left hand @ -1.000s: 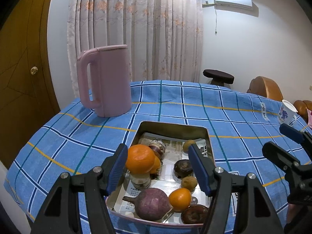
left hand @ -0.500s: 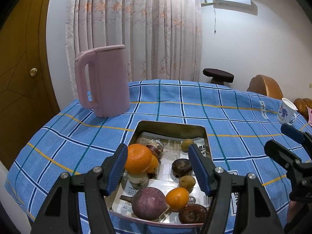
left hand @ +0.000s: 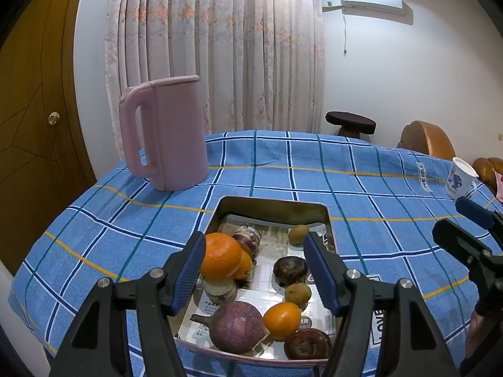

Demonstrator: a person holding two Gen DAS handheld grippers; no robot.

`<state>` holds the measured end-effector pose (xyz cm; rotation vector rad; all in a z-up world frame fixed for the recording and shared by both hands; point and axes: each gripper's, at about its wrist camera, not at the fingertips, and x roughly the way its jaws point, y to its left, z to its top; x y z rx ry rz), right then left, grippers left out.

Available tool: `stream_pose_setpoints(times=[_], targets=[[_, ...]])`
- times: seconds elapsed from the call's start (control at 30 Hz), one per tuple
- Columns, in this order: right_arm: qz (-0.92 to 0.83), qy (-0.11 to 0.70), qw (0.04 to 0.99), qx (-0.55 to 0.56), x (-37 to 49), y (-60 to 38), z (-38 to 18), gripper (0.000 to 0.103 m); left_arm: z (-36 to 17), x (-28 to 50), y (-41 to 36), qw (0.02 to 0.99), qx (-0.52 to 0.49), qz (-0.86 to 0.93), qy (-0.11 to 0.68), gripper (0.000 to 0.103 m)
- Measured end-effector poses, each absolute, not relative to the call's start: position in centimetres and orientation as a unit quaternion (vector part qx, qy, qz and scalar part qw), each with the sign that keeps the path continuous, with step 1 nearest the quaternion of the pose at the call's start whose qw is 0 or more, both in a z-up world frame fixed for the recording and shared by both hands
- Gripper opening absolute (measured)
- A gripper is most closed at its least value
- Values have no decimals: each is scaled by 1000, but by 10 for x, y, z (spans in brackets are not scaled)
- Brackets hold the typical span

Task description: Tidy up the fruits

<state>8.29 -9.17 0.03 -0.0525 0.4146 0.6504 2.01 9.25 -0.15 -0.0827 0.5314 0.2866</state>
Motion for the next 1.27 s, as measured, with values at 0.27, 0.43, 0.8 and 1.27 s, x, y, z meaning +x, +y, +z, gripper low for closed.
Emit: stream_pose_setpoints(times=[0.27, 0.43, 0.8, 1.27], targets=[[319, 197, 927, -27, 80, -94, 5, 100, 2, 18, 89, 955, -37, 140, 258, 66], [318, 193, 928, -29, 76, -95, 8, 100, 4, 17, 90, 956, -42, 138, 255, 66], [315, 184, 930, -32, 73, -98, 10, 100, 7, 17, 87, 955, -37, 145, 256, 81], [288, 196, 937, -36, 81, -121, 6, 100, 11, 14, 79, 960, -32, 130, 246, 82]])
